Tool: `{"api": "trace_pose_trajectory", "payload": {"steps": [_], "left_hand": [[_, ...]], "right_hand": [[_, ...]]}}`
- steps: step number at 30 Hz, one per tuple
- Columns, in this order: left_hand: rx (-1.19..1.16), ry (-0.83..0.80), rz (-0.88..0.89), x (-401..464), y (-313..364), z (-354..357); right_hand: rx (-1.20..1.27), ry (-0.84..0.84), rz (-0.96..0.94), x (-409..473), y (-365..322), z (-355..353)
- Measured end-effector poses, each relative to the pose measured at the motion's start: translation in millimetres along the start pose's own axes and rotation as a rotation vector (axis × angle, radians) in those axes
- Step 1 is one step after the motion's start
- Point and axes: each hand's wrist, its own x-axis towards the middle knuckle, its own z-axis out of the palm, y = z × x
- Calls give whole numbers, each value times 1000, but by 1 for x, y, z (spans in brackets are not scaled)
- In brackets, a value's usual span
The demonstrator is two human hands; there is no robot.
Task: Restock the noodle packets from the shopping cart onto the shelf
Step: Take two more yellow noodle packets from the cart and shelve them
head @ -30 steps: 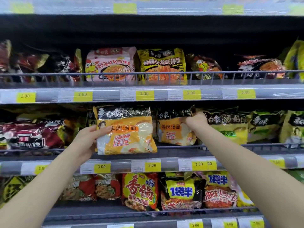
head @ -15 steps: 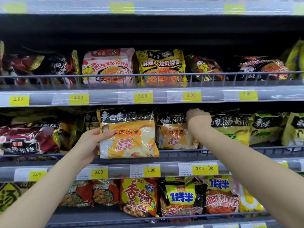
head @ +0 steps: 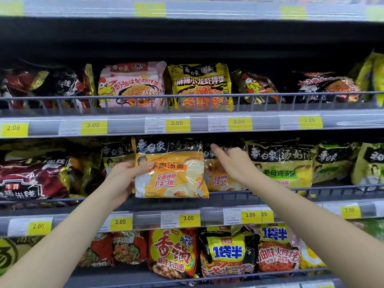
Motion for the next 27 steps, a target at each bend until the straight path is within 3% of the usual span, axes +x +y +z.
{"api": "trace_pose_trajectory", "payload": {"steps": [2,5,10,15,18,22,24,27], "left_hand": [[-10,-15,4,2,1,8],[-8,-41,1,4,3,21],[-27,-73,-13,4,1,36],[-25,-16,-1,3,0,40],[351,-7,142,-2,-9,30],[985,-208,339,-17,-34,15],[1144,-296,416,-17,-46,12],[1225,-302,471,-11,-58,6]], "right_hand": [[218,-178,65,-5,-6,2],[307,-293,188,-4,-6,5],[615,-321,384,-2,-4,4],[710,-237,468,6,7,-9],[716,-107,472,10,16,-24],[685,42,455,13,28,-35],[618,88,440,13,35,-34],[552,97,416,9,42,-29]]}}
